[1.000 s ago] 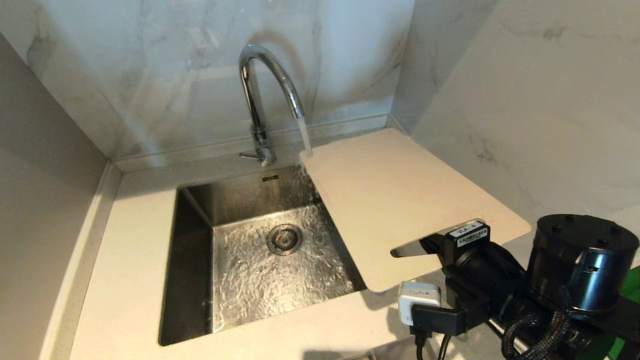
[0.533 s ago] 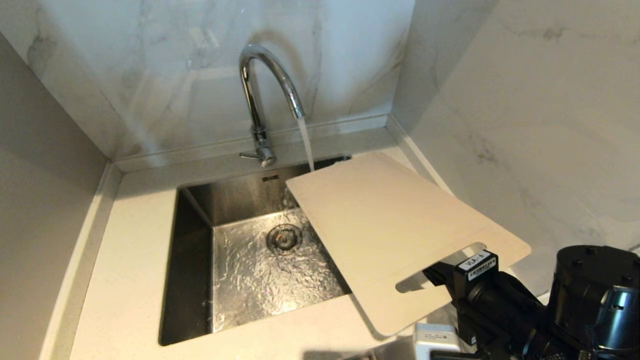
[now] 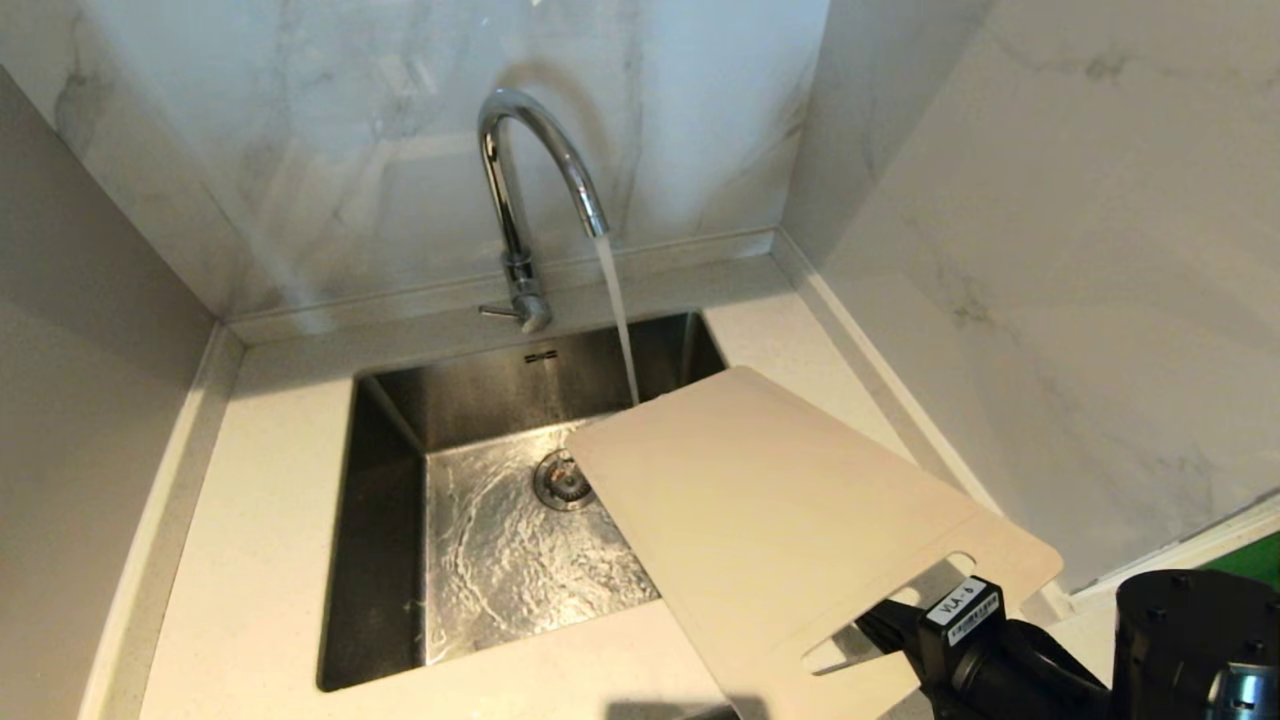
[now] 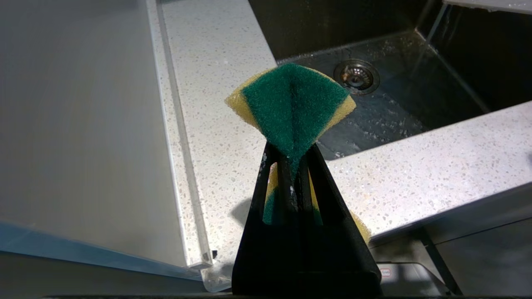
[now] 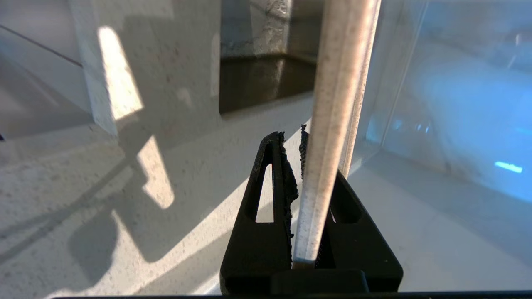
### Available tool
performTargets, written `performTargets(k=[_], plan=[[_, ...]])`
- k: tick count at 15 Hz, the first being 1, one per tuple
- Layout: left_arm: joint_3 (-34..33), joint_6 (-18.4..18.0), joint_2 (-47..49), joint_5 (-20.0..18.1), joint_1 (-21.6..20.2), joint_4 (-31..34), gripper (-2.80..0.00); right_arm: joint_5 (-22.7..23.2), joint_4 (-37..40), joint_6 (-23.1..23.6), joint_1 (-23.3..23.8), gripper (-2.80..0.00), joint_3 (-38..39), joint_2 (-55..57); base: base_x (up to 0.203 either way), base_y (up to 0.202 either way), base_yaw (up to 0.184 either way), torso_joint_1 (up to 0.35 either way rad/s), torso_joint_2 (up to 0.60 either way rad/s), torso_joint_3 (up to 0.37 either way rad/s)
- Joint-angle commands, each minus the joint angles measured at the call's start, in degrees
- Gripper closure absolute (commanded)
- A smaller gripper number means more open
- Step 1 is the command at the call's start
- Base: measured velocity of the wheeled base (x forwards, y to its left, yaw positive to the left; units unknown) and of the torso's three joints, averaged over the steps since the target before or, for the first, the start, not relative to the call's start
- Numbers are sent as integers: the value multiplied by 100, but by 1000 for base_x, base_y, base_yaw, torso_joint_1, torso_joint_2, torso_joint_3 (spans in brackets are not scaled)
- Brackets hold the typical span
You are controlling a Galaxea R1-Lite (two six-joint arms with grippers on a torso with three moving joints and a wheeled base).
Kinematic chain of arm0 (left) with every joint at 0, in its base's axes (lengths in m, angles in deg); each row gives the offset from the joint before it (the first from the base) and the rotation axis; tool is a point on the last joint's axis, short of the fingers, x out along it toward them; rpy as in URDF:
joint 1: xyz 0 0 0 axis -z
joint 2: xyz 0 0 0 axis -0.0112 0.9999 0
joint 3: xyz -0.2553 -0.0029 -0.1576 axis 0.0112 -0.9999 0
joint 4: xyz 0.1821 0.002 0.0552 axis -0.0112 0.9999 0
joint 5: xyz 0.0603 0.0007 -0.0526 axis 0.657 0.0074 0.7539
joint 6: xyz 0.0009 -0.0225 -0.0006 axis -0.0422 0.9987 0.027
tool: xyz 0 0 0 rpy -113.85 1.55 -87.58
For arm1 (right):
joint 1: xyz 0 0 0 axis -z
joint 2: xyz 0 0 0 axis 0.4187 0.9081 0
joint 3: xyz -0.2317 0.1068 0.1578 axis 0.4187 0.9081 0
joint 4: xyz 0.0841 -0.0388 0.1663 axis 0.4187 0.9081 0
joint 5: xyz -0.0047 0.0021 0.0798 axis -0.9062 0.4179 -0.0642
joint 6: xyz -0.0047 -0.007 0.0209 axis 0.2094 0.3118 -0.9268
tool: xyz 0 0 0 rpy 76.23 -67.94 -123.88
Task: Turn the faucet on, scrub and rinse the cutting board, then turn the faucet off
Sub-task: Pick up the cutting board
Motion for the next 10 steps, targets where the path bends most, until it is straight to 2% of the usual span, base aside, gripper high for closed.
performTargets(k=[1, 5, 10], plan=[[-9, -10, -4, 1, 4, 0, 0, 9, -32, 49, -172, 0, -1, 12, 0, 0, 0, 0, 0, 0], [-9, -6, -4, 4, 0, 0, 0, 137, -32, -51, -231, 0, -36, 87, 0, 0, 0, 0, 0, 0], [-9, -1, -4, 6, 3, 0, 0, 141, -32, -324, -918, 0, -275, 320, 0, 0, 0, 0, 0, 0]])
